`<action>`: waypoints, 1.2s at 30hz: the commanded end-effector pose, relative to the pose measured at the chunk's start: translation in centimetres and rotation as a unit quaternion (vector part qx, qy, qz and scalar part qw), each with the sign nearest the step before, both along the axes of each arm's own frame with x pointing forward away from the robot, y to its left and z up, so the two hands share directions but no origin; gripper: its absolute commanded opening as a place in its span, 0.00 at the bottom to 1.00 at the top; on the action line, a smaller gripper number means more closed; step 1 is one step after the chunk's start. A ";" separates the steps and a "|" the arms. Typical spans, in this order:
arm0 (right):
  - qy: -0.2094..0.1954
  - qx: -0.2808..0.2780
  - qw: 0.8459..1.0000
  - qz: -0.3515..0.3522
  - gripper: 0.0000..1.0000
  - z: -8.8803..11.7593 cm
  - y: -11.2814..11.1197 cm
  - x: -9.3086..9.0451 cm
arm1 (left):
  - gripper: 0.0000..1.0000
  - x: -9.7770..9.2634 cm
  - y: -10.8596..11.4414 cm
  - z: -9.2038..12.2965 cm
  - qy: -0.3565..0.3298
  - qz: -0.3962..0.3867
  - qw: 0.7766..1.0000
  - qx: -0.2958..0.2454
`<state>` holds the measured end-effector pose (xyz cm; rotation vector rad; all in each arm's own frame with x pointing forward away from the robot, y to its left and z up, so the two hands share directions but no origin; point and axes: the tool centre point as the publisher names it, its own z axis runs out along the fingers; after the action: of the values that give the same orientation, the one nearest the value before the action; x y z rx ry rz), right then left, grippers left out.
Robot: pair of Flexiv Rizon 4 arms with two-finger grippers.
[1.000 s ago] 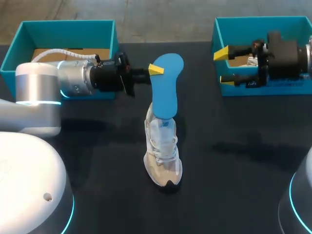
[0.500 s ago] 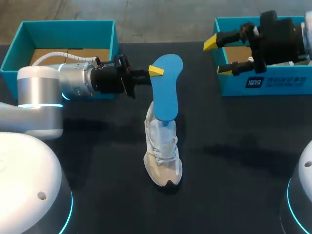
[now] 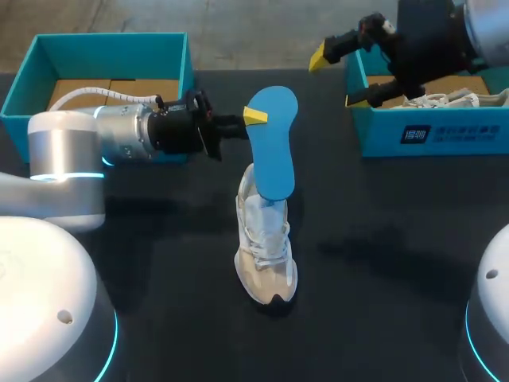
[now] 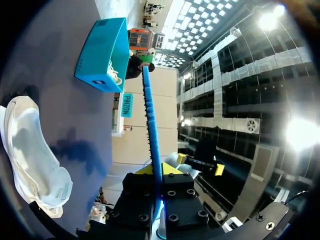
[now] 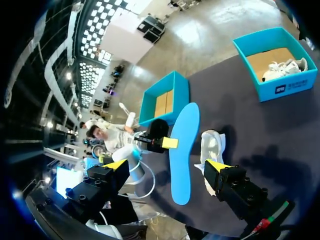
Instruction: Take the shoe out of the shoebox, open the shoe tongue, remove and reinsert the insole, then place the shoe into the shoebox
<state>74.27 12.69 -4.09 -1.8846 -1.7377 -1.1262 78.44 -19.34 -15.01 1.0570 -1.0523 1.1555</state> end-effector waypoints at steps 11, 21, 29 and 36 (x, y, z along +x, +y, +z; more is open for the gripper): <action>0.035 -0.191 0.981 -0.028 1.00 1.0 3.8 0.3 | 0.00 -0.4 0.0 -0.2 -0.020 0.002 1.000 0.022; 0.059 -0.282 0.957 -0.023 1.00 0.3 6.2 1.1 | 0.00 -1.0 -0.1 -0.4 -0.026 -0.005 0.999 0.033; 0.077 -0.354 0.932 -0.027 1.00 -0.8 7.8 1.8 | 0.00 -1.0 0.2 -0.2 -0.038 0.003 0.999 0.034; 0.086 -0.391 0.916 -0.029 1.00 -1.4 8.6 2.0 | 0.00 -0.9 0.5 -0.4 -0.039 0.008 0.998 0.038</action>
<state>75.70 20.30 -5.49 -2.1832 -2.1052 -0.5445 77.76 -18.95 -15.52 1.0821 -1.1583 1.1837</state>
